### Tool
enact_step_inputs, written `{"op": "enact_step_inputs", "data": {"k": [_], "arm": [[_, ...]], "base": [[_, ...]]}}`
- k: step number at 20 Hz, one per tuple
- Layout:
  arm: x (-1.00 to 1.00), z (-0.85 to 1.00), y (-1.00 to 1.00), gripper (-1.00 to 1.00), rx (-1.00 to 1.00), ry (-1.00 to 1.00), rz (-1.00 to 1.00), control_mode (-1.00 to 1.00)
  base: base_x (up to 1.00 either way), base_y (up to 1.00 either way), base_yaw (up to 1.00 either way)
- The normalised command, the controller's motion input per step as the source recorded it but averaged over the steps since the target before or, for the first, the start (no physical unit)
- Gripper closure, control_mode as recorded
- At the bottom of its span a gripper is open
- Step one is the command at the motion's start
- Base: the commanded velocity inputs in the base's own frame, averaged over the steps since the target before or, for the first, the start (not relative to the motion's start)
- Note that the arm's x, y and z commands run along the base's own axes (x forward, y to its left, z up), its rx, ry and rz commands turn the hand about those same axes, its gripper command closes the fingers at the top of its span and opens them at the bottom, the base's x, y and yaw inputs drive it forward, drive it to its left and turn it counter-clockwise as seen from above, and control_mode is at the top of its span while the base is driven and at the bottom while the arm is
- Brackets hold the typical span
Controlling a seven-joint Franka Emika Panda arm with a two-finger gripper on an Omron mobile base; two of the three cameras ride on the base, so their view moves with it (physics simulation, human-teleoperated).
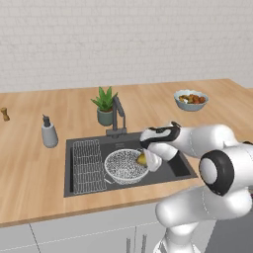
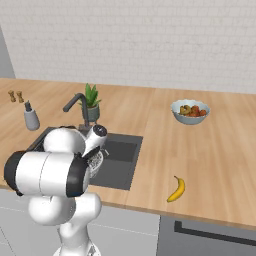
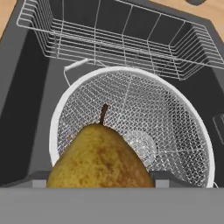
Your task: Put the colander in the sink, put the pear, banana in the colander, and turn on the sink faucet and pour water over the colander.
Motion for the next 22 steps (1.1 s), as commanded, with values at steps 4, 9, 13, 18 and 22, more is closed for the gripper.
{"op": "enact_step_inputs", "data": {"k": [4,9,13,18,22], "arm": [[0.49,-0.40,0.21,1.00,0.04,0.00,0.00,-1.00],[0.55,-0.40,0.44,1.00,0.00,0.00,-0.04,-1.00],[0.44,-0.56,0.11,1.00,0.00,0.00,-0.07,-1.00],[0.16,-0.54,-0.07,1.00,0.00,0.00,-0.06,-1.00],[0.00,-0.02,0.00,-1.00,0.00,0.00,-0.05,-1.00]], "base": [[0.00,0.00,0.00],[0.00,0.00,0.00],[0.00,0.00,0.00],[0.00,0.00,0.00],[0.00,0.00,0.00]]}}
